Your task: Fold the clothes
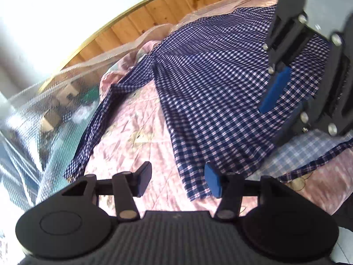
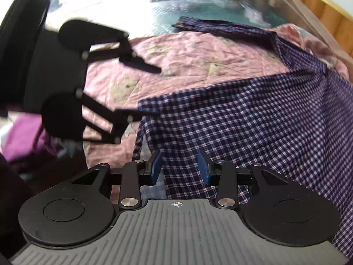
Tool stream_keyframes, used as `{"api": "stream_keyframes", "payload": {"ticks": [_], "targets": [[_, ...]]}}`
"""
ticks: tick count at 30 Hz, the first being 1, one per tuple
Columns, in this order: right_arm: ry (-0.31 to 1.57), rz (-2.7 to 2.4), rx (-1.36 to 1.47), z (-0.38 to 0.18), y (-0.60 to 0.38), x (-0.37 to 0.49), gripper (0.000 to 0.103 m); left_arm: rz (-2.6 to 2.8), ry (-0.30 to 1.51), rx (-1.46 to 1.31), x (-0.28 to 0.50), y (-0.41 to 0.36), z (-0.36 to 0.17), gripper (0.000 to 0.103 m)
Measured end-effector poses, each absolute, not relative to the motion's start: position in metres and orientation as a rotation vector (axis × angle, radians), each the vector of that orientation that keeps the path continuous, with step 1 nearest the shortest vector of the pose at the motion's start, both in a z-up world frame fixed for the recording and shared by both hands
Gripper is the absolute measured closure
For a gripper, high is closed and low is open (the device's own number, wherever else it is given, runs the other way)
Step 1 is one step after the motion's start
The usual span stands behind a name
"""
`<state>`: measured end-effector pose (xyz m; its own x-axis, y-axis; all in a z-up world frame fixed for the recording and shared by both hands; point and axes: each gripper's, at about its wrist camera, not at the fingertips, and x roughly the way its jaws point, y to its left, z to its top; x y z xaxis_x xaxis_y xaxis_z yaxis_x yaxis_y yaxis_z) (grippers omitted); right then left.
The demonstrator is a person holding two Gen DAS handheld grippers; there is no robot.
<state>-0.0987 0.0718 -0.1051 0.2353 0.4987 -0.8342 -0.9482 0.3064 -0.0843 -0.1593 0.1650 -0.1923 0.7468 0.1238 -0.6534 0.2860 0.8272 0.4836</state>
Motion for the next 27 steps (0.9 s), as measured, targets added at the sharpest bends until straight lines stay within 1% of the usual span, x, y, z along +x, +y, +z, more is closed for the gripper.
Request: {"api": "stream_keyframes", "payload": {"ticks": [2,4,5,6,10,14,18,20,22,25,26,27], "targets": [[0.771,1.137,-0.764,-0.116,0.083,-0.106,0.063,-0.096,0.748,0.586,-0.164,0.169,-0.19,0.049],[0.776,1.161,-0.812,-0.124,0.093,-0.107,0.075,-0.099,0.759,0.576,-0.168,0.171,-0.188,0.049],[0.793,1.164,-0.789,-0.122,0.094,-0.102,0.092,-0.103,0.756,0.582,-0.171,0.168,-0.187,0.049],[0.814,1.164,-0.745,-0.119,0.094,-0.096,0.101,-0.106,0.752,0.589,-0.173,0.165,-0.186,0.048],[0.899,1.141,-0.537,-0.1,0.088,-0.065,0.103,-0.111,0.737,0.608,-0.174,0.149,-0.188,0.047],[1.031,1.107,-0.28,-0.095,0.074,-0.029,0.103,-0.111,0.708,0.647,-0.164,0.131,-0.193,0.045],[1.148,1.099,-0.06,-0.097,0.063,-0.003,0.103,-0.043,0.65,0.776,-0.146,0.113,-0.208,0.042],[1.18,1.111,0.007,-0.096,0.06,0.003,0.103,0.008,0.634,0.844,-0.139,0.11,-0.217,0.046],[1.178,1.113,-0.001,-0.095,0.06,0.003,0.103,0.035,0.625,0.843,-0.141,0.114,-0.213,0.067],[1.152,1.103,-0.053,-0.094,0.057,0.0,0.102,0.062,0.613,0.804,-0.148,0.121,-0.201,0.068],[1.14,1.095,-0.064,-0.094,0.053,-0.002,0.092,0.071,0.609,0.791,-0.151,0.123,-0.197,0.068],[1.116,1.079,-0.089,-0.094,0.048,-0.008,0.087,0.08,0.605,0.778,-0.153,0.125,-0.193,0.068]]}}
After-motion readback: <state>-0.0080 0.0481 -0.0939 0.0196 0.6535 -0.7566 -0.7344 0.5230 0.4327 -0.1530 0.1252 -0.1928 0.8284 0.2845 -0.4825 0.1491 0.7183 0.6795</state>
